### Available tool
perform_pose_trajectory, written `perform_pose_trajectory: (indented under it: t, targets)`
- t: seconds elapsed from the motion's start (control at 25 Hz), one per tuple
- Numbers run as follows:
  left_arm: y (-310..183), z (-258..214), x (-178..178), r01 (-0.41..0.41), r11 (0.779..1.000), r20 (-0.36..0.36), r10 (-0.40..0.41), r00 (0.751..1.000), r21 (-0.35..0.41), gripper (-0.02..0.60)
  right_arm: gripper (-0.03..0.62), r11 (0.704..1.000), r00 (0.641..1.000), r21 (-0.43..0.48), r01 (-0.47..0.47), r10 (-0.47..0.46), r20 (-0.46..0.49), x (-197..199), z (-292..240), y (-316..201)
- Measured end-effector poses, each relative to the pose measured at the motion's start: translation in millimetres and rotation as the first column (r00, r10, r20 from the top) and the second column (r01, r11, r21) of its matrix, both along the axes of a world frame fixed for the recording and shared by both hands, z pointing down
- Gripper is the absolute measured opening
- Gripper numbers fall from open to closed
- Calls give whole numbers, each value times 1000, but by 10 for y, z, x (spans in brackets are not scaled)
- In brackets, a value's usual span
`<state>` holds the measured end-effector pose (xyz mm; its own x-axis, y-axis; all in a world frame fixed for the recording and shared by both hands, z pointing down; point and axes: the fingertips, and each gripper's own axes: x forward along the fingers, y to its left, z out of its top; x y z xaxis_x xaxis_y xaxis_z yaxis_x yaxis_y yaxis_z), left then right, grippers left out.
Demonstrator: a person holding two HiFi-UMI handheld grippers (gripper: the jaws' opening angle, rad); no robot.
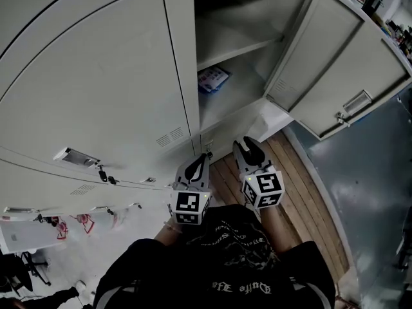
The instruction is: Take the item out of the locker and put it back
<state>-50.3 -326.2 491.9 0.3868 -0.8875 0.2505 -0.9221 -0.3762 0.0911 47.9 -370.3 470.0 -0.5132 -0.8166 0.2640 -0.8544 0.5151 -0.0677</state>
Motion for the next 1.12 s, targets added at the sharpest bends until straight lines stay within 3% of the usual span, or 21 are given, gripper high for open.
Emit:
perform_pose_trajectory:
  t: [0.28, 0.6, 0.84, 1.0, 1.12]
  targets:
    - [-8, 23, -60, -27, 1000, -10, 27, 1000, 0, 6, 146, 994, 995, 67, 84, -80, -57, -279, -316, -339]
    - [-47, 71, -168, -21, 1000, 3, 21, 1000, -7, 6, 156, 982, 974, 119, 146, -121, -193, -564, -594, -706]
    - [-51, 61, -172, -33, 999, 4, 33, 999, -9, 6, 156, 972, 938, 111, 207, -165, -304, -758, -603, -1010]
    - [-34, 113, -183, -48, 999, 14, 48, 999, -17, 6, 155, 951, 881, 96, 293, -229, -414, -902, -520, -1154]
    - [-62, 63, -179, -58, 998, 28, 58, 998, -8, 8, 155, 947, 859, 61, 315, -258, -443, -972, -458, -1257]
